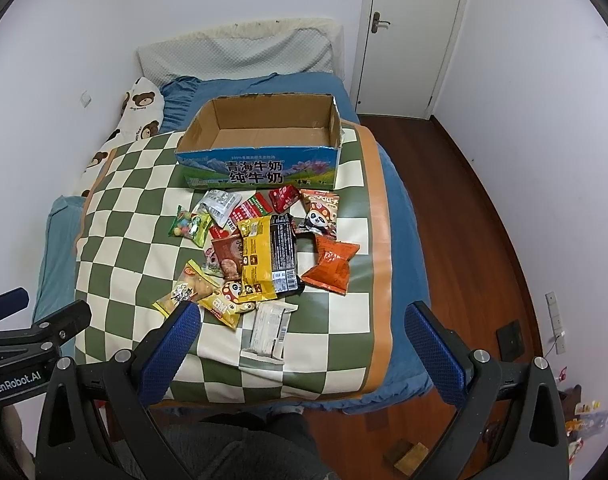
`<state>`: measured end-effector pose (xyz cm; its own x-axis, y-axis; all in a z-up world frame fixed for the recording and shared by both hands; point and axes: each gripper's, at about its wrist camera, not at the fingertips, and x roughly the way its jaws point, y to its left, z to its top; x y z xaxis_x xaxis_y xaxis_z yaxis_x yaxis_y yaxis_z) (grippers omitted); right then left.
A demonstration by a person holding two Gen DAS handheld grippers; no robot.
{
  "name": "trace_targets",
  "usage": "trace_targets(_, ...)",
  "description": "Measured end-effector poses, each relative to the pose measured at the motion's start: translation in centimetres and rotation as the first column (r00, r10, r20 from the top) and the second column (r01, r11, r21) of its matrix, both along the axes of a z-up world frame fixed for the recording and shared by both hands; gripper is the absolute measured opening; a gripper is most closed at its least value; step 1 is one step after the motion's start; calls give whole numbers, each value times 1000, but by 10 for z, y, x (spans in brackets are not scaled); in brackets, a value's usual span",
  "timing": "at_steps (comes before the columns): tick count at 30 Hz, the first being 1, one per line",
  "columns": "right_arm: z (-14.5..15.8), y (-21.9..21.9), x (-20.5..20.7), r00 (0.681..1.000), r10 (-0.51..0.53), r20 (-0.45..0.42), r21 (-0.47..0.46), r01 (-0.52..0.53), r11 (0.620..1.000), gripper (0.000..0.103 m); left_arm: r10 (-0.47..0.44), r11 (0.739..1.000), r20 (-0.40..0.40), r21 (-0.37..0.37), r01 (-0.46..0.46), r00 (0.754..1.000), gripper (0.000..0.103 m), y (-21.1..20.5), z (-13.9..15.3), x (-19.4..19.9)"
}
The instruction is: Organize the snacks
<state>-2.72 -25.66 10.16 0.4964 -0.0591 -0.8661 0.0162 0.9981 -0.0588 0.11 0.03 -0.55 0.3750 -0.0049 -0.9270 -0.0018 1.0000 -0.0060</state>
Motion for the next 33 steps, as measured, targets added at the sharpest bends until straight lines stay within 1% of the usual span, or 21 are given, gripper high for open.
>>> trace_targets(33,7,-5,2,1000,-12,9,4,12,1000,103,-3,1000,-2,-6,3,1000,103,0,3,1)
